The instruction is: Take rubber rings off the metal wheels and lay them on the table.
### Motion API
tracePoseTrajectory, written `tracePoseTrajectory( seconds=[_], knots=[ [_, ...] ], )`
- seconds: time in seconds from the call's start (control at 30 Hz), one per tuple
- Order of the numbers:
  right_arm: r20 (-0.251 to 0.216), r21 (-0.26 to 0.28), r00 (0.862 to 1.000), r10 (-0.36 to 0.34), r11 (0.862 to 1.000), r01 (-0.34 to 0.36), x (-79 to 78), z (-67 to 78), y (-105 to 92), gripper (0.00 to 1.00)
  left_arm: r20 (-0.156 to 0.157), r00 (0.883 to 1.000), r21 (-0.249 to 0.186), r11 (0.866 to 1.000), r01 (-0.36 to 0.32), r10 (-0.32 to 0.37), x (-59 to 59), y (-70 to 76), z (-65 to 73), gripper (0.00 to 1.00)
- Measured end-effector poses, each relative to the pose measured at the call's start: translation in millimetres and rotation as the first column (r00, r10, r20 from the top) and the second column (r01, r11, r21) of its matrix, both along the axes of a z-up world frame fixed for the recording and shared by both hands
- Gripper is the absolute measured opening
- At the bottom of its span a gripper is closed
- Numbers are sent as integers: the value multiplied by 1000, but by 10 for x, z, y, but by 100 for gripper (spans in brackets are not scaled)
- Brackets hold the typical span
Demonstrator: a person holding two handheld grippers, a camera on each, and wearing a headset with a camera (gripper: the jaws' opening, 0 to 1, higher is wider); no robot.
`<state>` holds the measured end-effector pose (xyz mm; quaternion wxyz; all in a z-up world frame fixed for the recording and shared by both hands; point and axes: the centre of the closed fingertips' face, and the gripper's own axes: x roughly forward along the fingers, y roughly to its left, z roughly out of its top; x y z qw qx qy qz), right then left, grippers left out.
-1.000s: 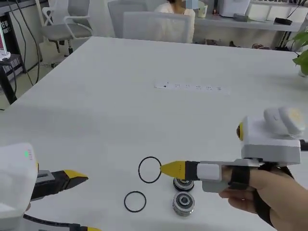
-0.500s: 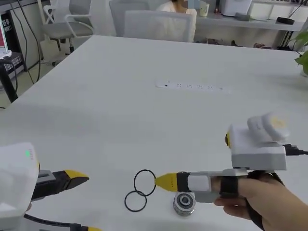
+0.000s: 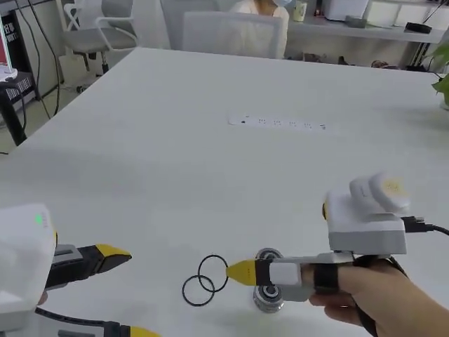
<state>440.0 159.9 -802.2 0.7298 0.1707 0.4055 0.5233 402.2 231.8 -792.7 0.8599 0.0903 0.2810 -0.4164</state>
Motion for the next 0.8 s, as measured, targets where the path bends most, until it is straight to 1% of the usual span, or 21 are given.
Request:
tracePoseTrajectory(
  seconds=[0.13,0.3,0.37,0.43,0.53,0.63,0.8],
  knots=[
    [12,-28,1000,6,1000,-6,-11,-66,10,0,-4,1000,-4,1000,1,-1,-2,-3,-1,71],
    [22,-67,1000,-7,998,8,14,-167,-28,0,-6,1000,-4,1000,0,0,-5,-1,-4,71],
    [26,-78,1000,-12,997,14,25,-183,-41,0,-6,1000,-3,1000,-1,1,-5,0,-5,71],
    [38,-78,999,-10,997,13,30,-170,-40,0,-7,1000,-2,1000,-1,1,-7,1,-5,71],
    [39,-81,999,-14,997,17,38,-182,-40,0,-8,1000,-2,1000,-3,3,-5,5,-7,71],
    [53,-115,999,8,993,-2,5,-245,-46,0,-10,1000,-2,1000,-1,1,-11,2,-11,71],
    [72,-145,997,34,989,-24,-28,-308,-26,0,-15,1000,-2,1000,-1,1,-15,3,-17,70]
  ],
)
